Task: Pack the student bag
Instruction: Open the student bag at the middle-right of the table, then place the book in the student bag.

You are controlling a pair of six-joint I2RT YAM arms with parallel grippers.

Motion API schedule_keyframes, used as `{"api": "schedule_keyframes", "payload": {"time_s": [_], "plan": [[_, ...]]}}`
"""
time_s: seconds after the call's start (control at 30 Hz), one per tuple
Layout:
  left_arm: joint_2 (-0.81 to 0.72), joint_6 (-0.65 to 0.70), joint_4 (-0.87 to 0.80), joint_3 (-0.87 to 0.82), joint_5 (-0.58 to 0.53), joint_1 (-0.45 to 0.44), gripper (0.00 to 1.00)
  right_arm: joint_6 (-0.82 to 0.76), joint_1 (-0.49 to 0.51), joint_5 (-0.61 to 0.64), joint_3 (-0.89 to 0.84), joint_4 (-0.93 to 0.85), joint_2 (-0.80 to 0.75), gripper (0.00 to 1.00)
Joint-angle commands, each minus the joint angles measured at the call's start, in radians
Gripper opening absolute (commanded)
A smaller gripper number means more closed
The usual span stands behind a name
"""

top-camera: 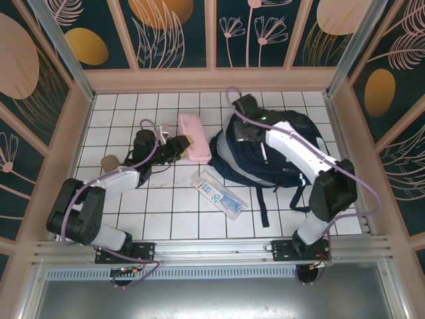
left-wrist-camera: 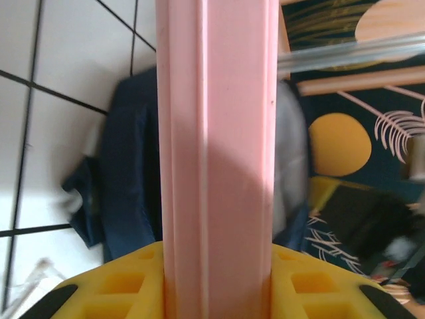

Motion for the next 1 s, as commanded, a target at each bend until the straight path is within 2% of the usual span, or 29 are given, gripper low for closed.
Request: {"api": "schedule_keyframes", "payload": {"time_s": [0.0, 0.17, 0.3, 0.5, 0.63, 0.97], "plan": [[0.058, -0.058, 0.152, 0.069, -0.049, -0.063, 0.31, -0.006, -0.053, -0.061, 0.090, 0.005, -0.084, 0.00], [0.192, -0.100, 0.224, 0.190, -0.085, -0.176, 0.31, 0.031, -0.109, -0.173, 0.134, 0.012, -0.117, 0.00], [0.337, -0.088, 0.197, 0.352, -0.091, -0.250, 0.31, 0.061, -0.128, -0.236, 0.133, 0.028, -0.141, 0.00], [0.482, -0.031, 0.083, 0.483, -0.137, -0.277, 0.30, 0.079, -0.130, -0.245, 0.110, 0.036, -0.165, 0.00], [0.512, 0.014, 0.016, 0.494, -0.173, -0.278, 0.30, 0.084, -0.133, -0.246, 0.096, 0.038, -0.179, 0.00], [0.621, 0.038, -0.034, 0.559, -0.185, -0.317, 0.31, 0.087, -0.146, -0.246, 0.065, 0.042, -0.196, 0.00]]}}
